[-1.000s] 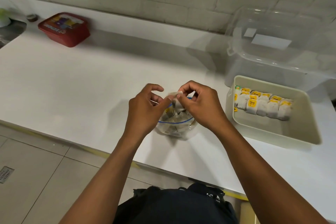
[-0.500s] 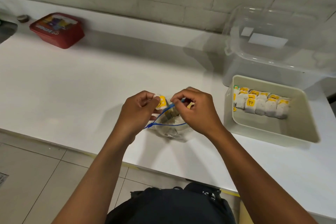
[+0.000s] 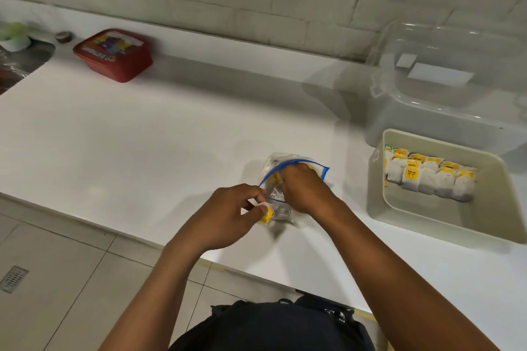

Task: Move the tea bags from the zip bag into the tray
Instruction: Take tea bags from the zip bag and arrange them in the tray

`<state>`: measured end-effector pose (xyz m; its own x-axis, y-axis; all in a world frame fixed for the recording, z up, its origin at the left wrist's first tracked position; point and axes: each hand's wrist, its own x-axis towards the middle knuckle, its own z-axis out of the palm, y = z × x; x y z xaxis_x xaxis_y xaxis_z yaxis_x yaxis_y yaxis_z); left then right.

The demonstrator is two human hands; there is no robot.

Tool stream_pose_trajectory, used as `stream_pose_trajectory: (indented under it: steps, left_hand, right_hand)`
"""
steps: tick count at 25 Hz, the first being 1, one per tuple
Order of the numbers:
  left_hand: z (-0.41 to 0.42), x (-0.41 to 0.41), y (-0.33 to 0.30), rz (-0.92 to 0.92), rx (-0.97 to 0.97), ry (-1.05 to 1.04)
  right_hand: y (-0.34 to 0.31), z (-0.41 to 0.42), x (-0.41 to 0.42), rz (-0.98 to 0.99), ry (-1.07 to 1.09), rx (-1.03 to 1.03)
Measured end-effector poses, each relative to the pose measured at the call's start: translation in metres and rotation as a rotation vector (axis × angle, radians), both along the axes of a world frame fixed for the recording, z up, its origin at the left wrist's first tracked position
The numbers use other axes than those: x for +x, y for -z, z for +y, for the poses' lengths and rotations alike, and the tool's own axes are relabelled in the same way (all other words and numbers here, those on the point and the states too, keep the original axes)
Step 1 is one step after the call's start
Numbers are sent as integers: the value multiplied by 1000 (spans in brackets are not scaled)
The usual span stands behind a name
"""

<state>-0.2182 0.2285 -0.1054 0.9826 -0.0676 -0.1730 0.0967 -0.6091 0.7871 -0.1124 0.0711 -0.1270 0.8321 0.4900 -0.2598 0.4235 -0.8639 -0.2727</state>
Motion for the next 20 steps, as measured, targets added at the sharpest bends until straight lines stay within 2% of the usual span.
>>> stream_pose_trajectory:
  steps: [5, 9, 14, 18, 20]
  left_hand:
    - [7, 8, 9, -35, 93, 24]
    - [-1, 17, 9, 4, 66, 95]
    - [-10, 29, 12, 16, 390, 96]
    - [-12, 37, 1, 16, 517, 48]
    - [-9, 39, -7, 25, 566, 27]
  right_hand:
    - [9, 18, 16, 38, 34, -52]
    - [1, 25, 17, 30, 51, -49]
    - [-3, 13, 16, -47, 115, -37]
    - [-18, 16, -8, -135, 23, -121]
    - [-27, 16, -12, -173, -5, -81]
